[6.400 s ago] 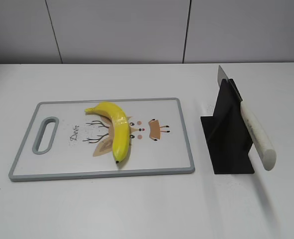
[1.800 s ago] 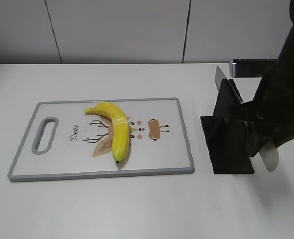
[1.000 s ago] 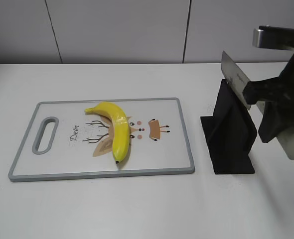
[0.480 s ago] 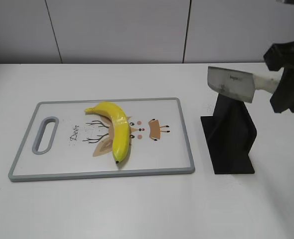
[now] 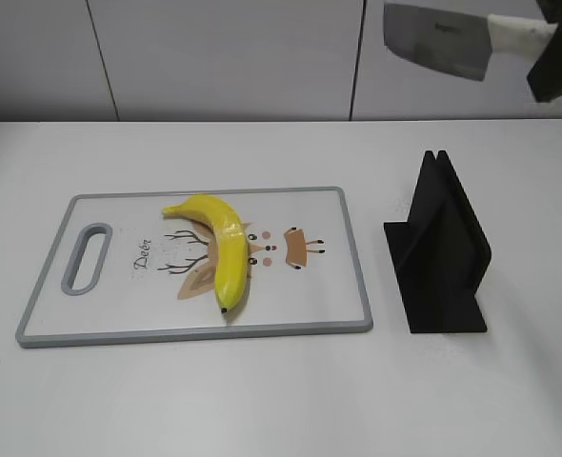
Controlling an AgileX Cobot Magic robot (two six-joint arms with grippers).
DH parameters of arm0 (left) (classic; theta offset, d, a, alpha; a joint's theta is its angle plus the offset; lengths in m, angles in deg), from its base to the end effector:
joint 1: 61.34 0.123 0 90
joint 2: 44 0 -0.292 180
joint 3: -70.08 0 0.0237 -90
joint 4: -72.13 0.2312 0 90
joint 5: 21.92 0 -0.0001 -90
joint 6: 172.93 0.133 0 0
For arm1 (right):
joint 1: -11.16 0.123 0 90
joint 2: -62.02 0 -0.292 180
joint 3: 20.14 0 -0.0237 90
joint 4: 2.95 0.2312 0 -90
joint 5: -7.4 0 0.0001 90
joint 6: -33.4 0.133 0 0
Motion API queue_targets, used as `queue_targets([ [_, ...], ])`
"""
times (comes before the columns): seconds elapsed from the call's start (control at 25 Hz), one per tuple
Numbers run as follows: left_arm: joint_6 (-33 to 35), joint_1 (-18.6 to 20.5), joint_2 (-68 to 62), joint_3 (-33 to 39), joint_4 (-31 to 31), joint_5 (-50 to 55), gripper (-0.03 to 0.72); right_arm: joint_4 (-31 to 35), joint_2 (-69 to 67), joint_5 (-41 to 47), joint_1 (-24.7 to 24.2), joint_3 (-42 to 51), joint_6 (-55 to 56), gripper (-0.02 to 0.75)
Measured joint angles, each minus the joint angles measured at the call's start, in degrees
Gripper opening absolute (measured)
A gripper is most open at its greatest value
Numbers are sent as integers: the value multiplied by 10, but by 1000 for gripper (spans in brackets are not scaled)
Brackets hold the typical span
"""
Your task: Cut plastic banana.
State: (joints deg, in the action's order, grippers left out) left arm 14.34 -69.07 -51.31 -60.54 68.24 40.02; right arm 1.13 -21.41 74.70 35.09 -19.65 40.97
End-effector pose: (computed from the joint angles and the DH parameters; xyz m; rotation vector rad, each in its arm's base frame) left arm 0.0060 -0.0089 0.2433 0.2739 2.0515 -0.0866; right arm 0.2322 0.1126 0.3448 -0.3650 2.6388 0.2788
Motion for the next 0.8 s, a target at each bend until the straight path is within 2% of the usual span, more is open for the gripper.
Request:
queue_targets([
  [0.2,0,0,-24,-13,1,-29,499,-5,-4,-53,-6,-3,-72,171],
  [0.48,35,0,-176,-52,1,-114,502,8,-43,-97,-39,-6,-224,171],
  [0.6,71,0,-254,-84,-2,-144,531,68,-66,-98,-74,-17,-302,171],
  [0.8,167,0,-392,-158,-30,-159,594,200,-112,-94,-134,-49,-501,171],
])
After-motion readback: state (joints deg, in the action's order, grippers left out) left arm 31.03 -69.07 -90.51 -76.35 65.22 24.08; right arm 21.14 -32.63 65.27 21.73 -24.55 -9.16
